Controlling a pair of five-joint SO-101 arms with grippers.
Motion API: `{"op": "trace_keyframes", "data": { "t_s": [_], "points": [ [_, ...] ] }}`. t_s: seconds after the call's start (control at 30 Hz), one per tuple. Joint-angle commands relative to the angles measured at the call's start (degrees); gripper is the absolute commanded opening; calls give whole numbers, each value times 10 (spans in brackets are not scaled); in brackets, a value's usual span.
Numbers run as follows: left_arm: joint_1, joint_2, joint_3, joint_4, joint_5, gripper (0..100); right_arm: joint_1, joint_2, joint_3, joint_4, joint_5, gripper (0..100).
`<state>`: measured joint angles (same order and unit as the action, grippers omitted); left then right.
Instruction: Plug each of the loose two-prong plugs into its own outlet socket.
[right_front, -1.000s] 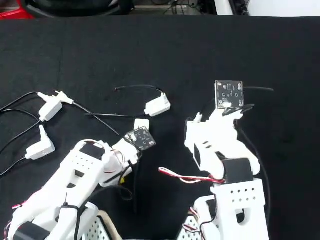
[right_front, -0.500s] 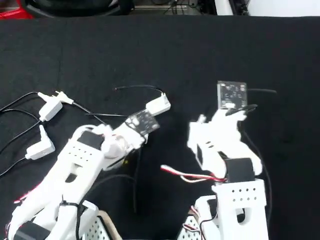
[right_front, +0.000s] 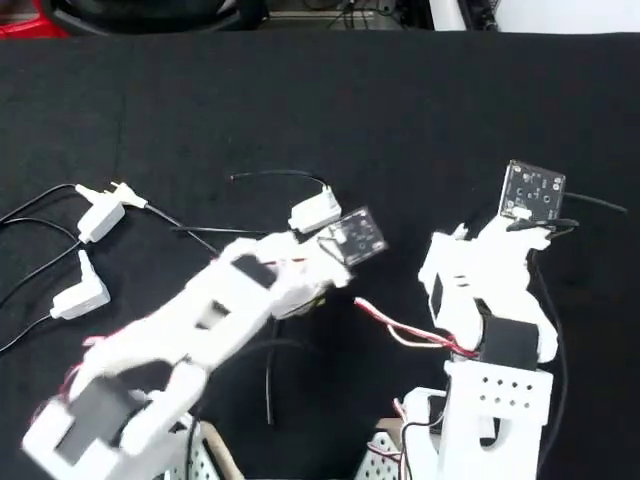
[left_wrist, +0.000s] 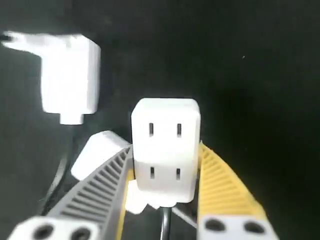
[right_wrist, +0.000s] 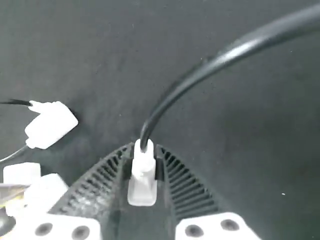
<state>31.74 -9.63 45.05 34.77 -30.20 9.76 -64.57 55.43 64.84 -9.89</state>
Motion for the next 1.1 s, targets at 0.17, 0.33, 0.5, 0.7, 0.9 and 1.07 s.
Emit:
{"op": "trace_keyframes", "data": {
  "t_s": [0.17,0.33,0.5,0.7,0.9,1.07],
  "points": [
    [20,252,-307,154,4,163,9,-3,-18,-10,35,11],
    [-7,264,-351,212,7,327,9,-3,-18,-10,40,11],
    [-27,209,-355,254,13,378,9,-3,-22,11,45,11],
    [-44,41,-306,312,60,380,-54,-4,-14,23,60,11],
    [-108,-183,-181,325,84,379,-187,-5,81,-55,115,11],
    [-262,-324,-49,298,84,378,-275,-4,227,-263,157,11]
  ]
}}
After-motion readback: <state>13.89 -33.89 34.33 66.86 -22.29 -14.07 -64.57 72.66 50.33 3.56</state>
